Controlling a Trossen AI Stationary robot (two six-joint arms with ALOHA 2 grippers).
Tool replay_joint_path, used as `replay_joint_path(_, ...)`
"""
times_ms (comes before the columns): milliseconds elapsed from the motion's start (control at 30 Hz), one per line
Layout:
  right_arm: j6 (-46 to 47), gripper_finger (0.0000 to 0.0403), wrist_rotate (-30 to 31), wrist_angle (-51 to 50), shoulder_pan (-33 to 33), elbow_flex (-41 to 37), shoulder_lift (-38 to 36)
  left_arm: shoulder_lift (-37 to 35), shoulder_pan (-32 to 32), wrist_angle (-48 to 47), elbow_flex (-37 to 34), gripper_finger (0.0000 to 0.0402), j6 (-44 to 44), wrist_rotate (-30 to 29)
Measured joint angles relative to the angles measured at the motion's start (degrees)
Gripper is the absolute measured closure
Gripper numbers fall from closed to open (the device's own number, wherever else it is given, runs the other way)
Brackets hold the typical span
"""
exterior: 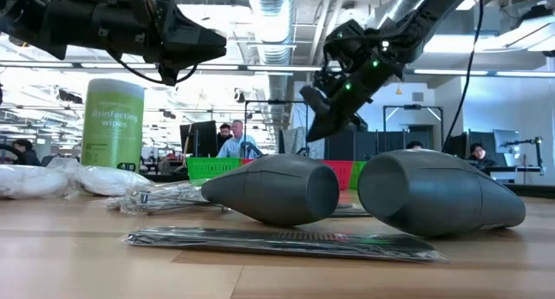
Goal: Pick & Place Travel size toiletries
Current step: Put the silver nail cutter into the left green bin
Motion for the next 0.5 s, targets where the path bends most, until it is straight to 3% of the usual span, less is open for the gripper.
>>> replay_joint_path(167, -1.28, 0.0403, -7.07, -0.06, 3.63, 0.00, -0.05, 0.00, 0.00, 0.00, 0.00, 0.0314, 0.00, -0.03)
replay_joint_path(300, -1.92, 0.0400, -7.67, -0.08, 8.04, 0.00, -0.05, 0.00, 0.00, 0.00, 0.00, 0.0314, 0.00, -0.04)
replay_joint_path(500, -2.77, 0.0358, -10.88, -0.51, 13.78, -0.01, -0.05, 0.00, 0.00, 0.00, 0.00, 0.0314, 0.00, -0.09)
